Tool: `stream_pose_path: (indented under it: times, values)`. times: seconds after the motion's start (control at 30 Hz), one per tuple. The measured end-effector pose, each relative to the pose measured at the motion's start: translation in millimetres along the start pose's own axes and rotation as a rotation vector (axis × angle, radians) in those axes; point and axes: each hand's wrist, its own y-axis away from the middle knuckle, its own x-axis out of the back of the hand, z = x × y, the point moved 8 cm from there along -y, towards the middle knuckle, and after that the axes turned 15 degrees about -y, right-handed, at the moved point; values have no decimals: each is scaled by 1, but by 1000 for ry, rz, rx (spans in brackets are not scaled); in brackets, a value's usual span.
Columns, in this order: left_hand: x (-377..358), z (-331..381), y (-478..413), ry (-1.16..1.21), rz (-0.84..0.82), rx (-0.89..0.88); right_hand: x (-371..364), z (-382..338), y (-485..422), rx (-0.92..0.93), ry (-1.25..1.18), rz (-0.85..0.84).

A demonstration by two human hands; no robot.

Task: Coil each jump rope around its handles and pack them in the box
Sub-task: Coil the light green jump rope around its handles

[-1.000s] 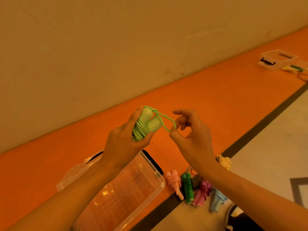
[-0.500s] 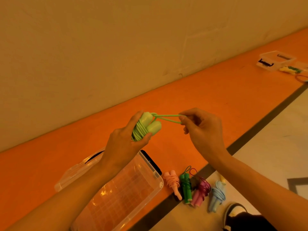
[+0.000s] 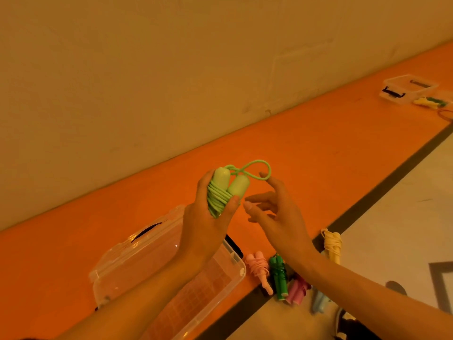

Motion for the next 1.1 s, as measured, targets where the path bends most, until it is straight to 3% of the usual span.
stream_pose_path:
  times: [0.13,0.33,0.47,1.0,1.1]
  values:
    - [-21,11,18,140,-93,-19,-8,-4,11,31,-52,-72]
    - [-60,22,37,298,-161,37,24,1,31,34,-82,145]
    - [-96,34,49,346,-217,68,48,5,50,2,-137,192]
    - [-244,47,96,321,-614,22,185,100,92,-250,19,326]
    - [-268,44,96,212,-658,-11,211,121,88,-307,39,354]
